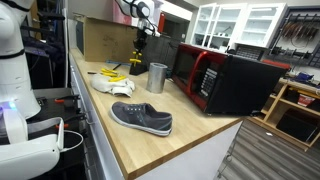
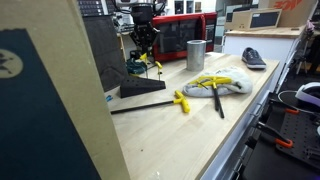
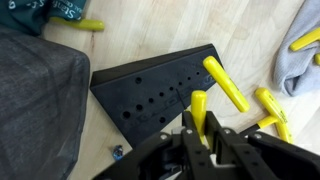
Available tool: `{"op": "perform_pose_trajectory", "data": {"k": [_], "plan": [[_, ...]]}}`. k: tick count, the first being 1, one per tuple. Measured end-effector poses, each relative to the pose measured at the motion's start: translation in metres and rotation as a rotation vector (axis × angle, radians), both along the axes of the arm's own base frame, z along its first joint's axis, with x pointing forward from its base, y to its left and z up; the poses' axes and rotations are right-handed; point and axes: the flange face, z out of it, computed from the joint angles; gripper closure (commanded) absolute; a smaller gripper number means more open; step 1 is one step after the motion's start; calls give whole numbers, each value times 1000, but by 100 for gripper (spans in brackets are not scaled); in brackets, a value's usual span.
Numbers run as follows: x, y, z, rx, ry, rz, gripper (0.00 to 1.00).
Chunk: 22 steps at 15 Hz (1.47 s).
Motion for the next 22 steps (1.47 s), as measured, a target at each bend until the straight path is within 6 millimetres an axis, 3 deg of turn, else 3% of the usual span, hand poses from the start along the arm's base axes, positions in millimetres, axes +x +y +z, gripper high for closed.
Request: {"op": "perform_pose_trajectory", "data": {"k": [7,22], "plan": [[-5,-4,-15,20,44,-19,96],[-8,-17,-22,3,100,-12,96]]}}
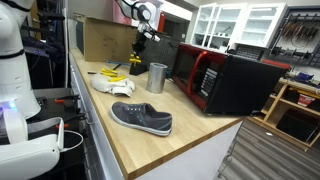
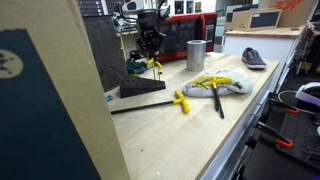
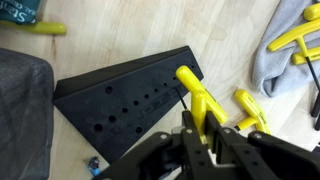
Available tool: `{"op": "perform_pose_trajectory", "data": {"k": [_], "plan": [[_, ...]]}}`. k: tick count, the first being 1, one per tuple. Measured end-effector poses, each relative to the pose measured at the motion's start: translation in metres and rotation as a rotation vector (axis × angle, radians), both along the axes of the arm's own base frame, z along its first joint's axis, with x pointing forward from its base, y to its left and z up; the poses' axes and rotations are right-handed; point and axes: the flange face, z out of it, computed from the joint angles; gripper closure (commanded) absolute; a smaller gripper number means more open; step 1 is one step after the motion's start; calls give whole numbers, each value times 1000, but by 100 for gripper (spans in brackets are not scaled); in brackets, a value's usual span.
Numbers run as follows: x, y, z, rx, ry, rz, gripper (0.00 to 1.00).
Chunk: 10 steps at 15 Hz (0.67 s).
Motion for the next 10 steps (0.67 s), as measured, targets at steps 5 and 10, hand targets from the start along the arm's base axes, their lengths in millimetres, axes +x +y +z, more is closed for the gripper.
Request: {"op": "perform_pose_trajectory", "data": {"k": [5,10], "plan": [[-1,-6,-1,-9,20,6,96],[1,-9,3,-20,19,15,96]]}}
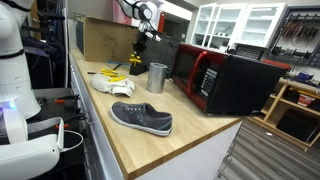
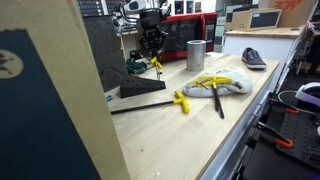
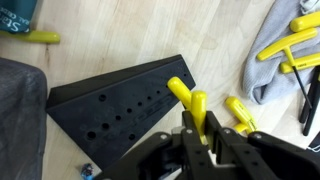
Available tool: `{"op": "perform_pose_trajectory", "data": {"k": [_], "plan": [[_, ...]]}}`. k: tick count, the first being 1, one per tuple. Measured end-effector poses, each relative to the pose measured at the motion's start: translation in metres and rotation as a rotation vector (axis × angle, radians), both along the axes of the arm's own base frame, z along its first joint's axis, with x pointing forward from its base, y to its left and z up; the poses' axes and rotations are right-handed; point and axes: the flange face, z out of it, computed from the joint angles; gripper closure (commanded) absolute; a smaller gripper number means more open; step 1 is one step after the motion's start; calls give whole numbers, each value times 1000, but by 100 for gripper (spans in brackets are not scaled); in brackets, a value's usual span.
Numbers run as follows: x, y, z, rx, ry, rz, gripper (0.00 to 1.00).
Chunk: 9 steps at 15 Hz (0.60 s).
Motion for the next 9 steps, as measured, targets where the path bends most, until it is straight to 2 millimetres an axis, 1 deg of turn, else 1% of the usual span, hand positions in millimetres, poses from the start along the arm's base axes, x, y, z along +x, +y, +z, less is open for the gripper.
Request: {"op": "perform_pose_trajectory", "data": {"k": [3,4,9], "plan": [[1,0,2,-3,-4,2,96],[1,0,2,-3,-5,2,85],[2,0,3,-2,-8,2,85]]}}
